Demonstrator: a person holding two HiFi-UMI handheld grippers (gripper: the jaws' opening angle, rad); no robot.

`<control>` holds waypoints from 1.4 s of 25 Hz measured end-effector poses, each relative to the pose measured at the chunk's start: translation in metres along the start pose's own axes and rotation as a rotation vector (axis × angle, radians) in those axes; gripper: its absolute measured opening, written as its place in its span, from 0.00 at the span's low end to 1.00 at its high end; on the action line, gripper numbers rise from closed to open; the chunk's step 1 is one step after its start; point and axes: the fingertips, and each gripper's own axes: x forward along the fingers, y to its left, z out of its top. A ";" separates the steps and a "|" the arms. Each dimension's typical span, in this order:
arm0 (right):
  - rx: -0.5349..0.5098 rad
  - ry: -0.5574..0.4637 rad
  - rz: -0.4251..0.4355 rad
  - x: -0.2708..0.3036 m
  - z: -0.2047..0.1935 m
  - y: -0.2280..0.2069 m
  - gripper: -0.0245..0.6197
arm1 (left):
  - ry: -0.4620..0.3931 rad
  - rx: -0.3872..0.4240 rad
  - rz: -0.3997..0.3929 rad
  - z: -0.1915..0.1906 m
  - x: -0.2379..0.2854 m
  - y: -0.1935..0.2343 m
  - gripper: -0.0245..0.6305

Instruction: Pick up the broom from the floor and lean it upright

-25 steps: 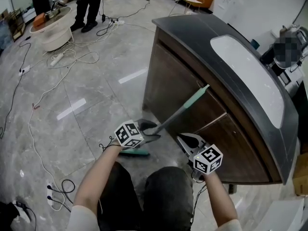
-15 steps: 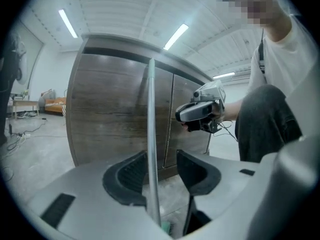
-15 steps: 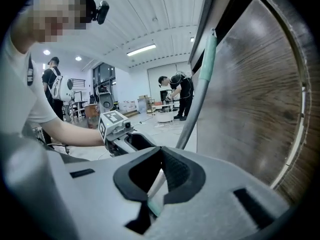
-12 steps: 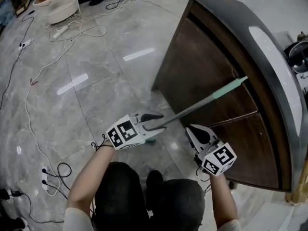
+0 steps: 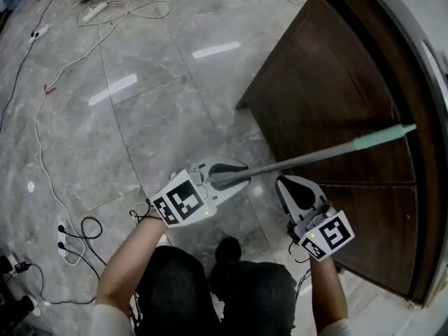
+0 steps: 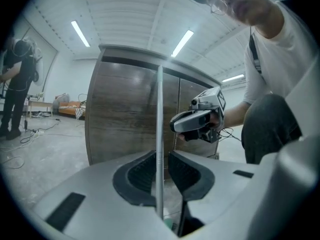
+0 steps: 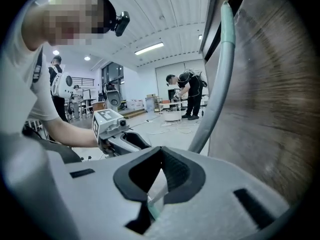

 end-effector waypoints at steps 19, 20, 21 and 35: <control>0.120 0.156 -0.028 -0.079 0.204 0.030 0.04 | 0.094 -0.218 0.175 0.204 -0.103 -0.043 0.06; 0.122 0.160 -0.028 -0.085 0.222 0.030 0.04 | 0.101 -0.218 0.178 0.222 -0.107 -0.043 0.06; 0.122 0.166 -0.029 -0.091 0.241 0.030 0.04 | 0.109 -0.218 0.181 0.240 -0.111 -0.042 0.06; 0.154 0.163 -0.044 -0.196 0.467 0.065 0.04 | 0.111 -0.203 0.239 0.510 -0.165 -0.077 0.05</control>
